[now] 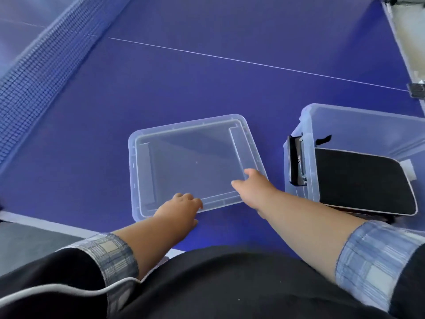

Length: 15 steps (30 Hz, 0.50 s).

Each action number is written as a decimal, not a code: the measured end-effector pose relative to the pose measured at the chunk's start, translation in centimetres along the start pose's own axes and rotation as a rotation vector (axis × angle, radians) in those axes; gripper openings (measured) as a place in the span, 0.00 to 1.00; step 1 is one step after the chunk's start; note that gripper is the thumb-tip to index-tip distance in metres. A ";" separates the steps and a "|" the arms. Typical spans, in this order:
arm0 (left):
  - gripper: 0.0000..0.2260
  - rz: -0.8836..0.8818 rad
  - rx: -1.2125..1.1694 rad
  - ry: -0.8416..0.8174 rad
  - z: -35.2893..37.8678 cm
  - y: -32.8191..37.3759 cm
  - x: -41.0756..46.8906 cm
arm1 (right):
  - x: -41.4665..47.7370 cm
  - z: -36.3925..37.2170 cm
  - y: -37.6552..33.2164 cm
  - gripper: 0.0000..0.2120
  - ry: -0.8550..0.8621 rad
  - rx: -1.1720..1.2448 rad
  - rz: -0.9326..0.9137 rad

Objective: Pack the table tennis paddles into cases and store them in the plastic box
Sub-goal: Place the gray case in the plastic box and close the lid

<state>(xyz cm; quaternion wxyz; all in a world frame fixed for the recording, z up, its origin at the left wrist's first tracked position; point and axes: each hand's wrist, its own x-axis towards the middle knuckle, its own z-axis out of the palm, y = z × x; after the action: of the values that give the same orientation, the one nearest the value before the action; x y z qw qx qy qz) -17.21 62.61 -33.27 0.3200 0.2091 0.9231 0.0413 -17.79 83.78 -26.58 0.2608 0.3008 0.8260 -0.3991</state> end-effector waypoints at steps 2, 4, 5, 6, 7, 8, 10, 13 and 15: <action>0.20 0.027 0.008 0.006 0.7 -0.8 0.3 | 1.3 0.4 1.6 0.34 0.068 0.006 0.069; 0.21 0.050 0.040 0.011 0.9 -1.3 0.4 | 2.5 0.3 2.9 0.32 0.160 -0.017 0.106; 0.21 0.063 0.073 0.010 0.9 -1.4 0.5 | 3.1 0.3 3.6 0.29 0.206 -0.037 0.118; 0.22 0.084 0.106 0.006 0.9 -1.5 0.6 | 3.7 0.2 4.1 0.28 0.239 -0.062 0.133; 0.22 0.109 0.129 -0.001 0.8 -1.5 0.6 | 4.1 0.2 4.5 0.29 0.256 -0.083 0.152; 0.23 0.134 0.150 -0.005 0.7 -1.4 0.5 | 4.5 0.2 4.8 0.31 0.258 -0.091 0.169; 0.22 0.180 0.215 0.006 0.4 -1.4 0.3 | 5.1 0.1 4.8 0.32 0.248 -0.043 0.217; 0.18 0.231 0.309 0.049 0.3 -2.3 -0.5 | 5.6 0.2 4.2 0.21 0.236 0.053 0.271; 0.14 0.271 0.344 0.133 0.0 -3.1 -1.3 | 5.4 0.4 4.0 0.16 0.248 0.154 0.235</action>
<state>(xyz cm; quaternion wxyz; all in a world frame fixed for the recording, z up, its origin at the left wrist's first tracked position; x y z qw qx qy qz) -17.40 59.31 -33.22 0.2095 0.3796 0.8991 -0.0602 -18.63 87.05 -32.42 0.1781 0.4612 0.7778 -0.3880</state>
